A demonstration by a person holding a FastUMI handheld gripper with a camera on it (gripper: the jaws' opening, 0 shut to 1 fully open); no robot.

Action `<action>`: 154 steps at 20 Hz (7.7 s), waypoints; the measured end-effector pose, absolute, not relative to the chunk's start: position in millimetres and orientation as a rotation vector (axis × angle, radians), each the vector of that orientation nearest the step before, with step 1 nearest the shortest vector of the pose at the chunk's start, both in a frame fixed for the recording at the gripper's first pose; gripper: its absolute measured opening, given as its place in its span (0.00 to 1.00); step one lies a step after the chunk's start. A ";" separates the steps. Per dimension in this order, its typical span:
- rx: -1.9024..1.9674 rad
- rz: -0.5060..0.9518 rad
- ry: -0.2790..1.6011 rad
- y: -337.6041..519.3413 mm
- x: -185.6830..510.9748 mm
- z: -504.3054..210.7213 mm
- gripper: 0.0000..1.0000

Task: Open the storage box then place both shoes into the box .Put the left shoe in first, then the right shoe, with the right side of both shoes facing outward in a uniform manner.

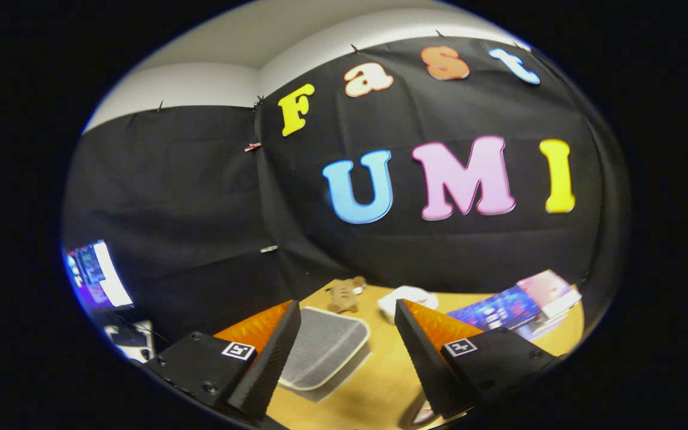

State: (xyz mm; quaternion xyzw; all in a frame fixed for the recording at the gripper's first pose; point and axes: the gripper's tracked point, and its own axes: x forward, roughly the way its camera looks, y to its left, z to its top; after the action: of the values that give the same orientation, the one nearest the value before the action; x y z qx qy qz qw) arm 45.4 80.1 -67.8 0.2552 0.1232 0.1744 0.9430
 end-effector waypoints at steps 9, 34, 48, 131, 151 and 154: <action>1.237 0.641 0.746 147.9 65.7 -185.2 0.97; 1.705 0.712 0.895 196.5 101.0 -278.3 0.09; 1.748 0.883 0.807 188.3 90.1 -209.1 0.24; 0.115 -0.024 0.852 -31.3 -30.9 -361.2 0.77; 0.288 -0.081 0.883 -23.3 5.8 -370.9 0.05; 0.313 -0.054 0.811 -7.7 21.3 -311.0 0.05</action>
State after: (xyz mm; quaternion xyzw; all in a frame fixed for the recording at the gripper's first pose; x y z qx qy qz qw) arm 21.3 -7.7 -311.0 0.1516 0.3929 -0.0263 0.9066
